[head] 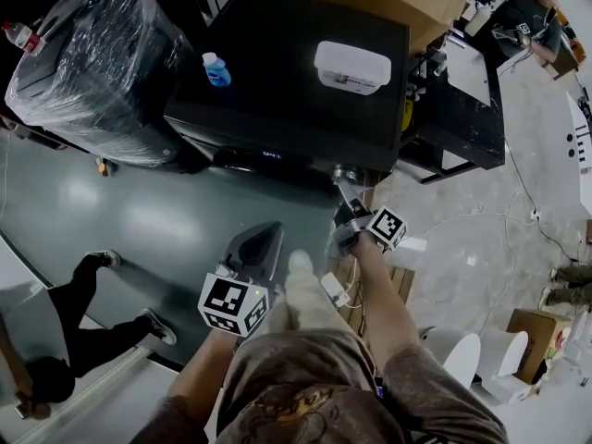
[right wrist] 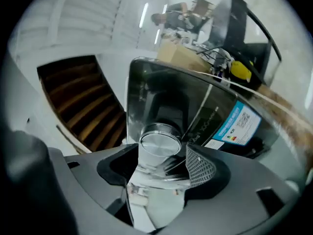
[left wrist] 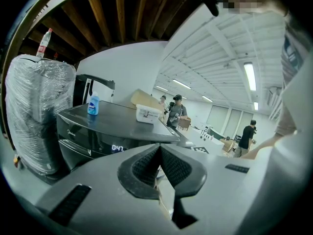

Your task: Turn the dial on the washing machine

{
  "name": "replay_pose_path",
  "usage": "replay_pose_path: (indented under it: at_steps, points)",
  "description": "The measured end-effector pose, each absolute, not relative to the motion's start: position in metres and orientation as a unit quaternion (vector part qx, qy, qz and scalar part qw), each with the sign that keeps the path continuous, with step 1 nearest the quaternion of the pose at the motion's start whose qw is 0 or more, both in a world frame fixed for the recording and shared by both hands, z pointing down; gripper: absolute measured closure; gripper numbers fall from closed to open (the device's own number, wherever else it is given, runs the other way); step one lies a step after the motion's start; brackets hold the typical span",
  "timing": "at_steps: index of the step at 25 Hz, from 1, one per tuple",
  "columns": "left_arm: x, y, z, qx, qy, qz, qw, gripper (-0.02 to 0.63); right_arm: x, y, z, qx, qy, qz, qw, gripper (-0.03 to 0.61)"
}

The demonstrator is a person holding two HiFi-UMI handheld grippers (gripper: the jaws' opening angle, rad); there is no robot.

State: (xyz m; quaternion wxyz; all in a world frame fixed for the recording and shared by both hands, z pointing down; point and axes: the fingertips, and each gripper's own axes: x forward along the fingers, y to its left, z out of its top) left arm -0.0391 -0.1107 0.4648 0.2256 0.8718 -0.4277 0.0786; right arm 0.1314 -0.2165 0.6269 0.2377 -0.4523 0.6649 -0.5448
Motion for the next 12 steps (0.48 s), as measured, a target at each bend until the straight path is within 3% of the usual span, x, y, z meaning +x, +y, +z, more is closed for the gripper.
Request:
replay_pose_path:
  at_steps: [7, 12]
  points:
    - [-0.037, -0.115, 0.462, 0.871, -0.431, 0.072, 0.225, 0.618, 0.125, -0.210, 0.621, -0.591, 0.723, -0.355, -0.044, 0.308]
    - [-0.038, -0.118, 0.461, 0.870, -0.435, 0.070, 0.223, 0.618, 0.128, -0.216, 0.614, -0.638, 0.708, -0.272, -0.131, 0.308]
